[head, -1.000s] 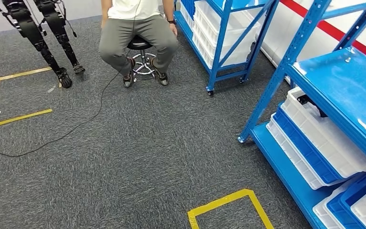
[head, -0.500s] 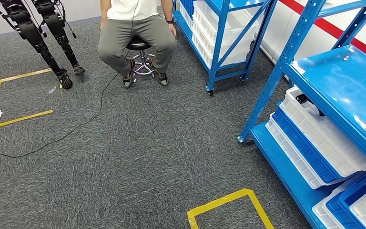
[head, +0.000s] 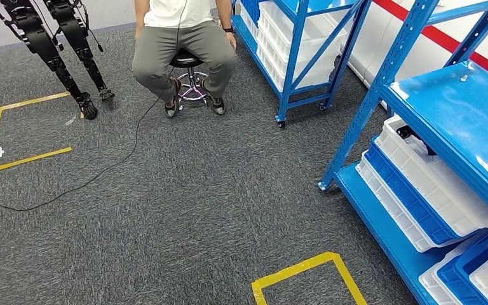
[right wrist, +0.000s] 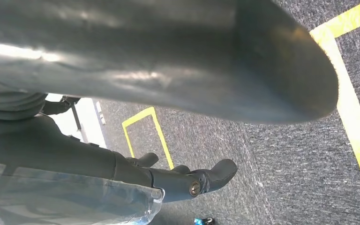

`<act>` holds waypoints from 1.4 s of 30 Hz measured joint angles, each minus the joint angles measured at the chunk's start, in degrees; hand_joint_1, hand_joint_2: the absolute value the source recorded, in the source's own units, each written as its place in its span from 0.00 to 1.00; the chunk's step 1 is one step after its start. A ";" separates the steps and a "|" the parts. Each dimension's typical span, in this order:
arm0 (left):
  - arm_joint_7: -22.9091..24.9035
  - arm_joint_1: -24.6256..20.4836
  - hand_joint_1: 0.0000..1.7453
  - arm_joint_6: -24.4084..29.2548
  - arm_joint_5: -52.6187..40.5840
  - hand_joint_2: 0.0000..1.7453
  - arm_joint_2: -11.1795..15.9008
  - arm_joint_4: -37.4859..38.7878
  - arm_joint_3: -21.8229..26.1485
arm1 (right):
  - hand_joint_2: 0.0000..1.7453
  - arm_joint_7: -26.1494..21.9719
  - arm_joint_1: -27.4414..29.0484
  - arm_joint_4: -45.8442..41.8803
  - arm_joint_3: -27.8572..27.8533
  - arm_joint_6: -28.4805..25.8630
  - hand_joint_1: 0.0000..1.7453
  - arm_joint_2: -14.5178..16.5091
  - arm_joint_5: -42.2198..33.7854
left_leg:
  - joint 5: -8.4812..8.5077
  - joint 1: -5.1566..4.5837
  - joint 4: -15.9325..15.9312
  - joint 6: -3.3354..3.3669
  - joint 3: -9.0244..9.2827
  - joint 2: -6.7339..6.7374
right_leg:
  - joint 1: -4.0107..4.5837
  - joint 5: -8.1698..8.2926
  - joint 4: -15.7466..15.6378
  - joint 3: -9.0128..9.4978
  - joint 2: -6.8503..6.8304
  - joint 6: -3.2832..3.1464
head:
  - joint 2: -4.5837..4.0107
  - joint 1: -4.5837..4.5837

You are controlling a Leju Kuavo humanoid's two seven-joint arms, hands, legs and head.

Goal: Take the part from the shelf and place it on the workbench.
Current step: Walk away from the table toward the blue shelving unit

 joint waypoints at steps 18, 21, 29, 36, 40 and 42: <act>-0.25 -0.20 0.00 -0.20 0.07 1.00 -0.53 -0.06 -0.04 | 0.00 0.68 0.14 -0.21 -0.10 0.07 0.00 -0.04 -0.64 | -0.41 2.79 -3.93 -2.58 5.18 5.11 | -0.60 0.78 -0.17 -0.48 -1.11 0.71 | 0.00 1.07; -0.46 -0.22 0.00 -0.18 0.09 1.00 -0.62 -0.06 -0.09 | 0.00 0.72 -0.04 -0.28 -0.10 0.14 0.00 -0.20 -0.65 | -5.58 2.60 4.61 -1.79 1.68 0.54 | -1.02 0.47 -0.65 0.59 0.61 -1.23 | 0.00 0.94; -0.47 0.25 0.00 -0.17 0.20 1.00 -0.33 -0.06 -0.05 | 0.00 0.72 -0.47 -0.29 -0.10 0.17 0.00 -0.12 -0.64 | 1.06 1.28 2.66 0.52 -2.18 -6.22 | 0.20 0.13 -0.39 1.26 7.99 -1.98 | 0.00 0.99; -0.33 0.17 0.00 -0.08 0.17 1.00 -0.33 -0.08 -0.04 | 0.00 0.72 0.01 -0.28 -0.10 0.20 0.00 -0.09 -0.64 | 1.89 -0.10 -0.49 2.31 -1.10 -3.21 | 0.40 -2.42 5.25 -3.27 3.34 -0.52 | 0.00 1.33; -0.33 0.28 0.00 -0.01 0.17 1.00 -0.26 -0.08 -0.02 | 0.00 0.70 -0.25 -0.28 -0.10 0.21 0.00 0.00 -0.61 | 1.61 -1.17 -0.46 2.89 -0.97 0.82 | 0.52 -6.48 16.28 -8.10 1.00 -0.42 | 0.00 1.35; -0.33 0.19 0.00 0.00 0.19 1.00 -0.28 -0.08 -0.02 | 0.00 0.71 -0.08 -0.28 -0.11 0.28 0.00 -0.03 -0.55 | 1.43 -1.54 -0.49 3.03 -0.62 2.33 | 0.79 -4.15 9.86 -4.03 -0.01 -0.17 | 0.00 1.37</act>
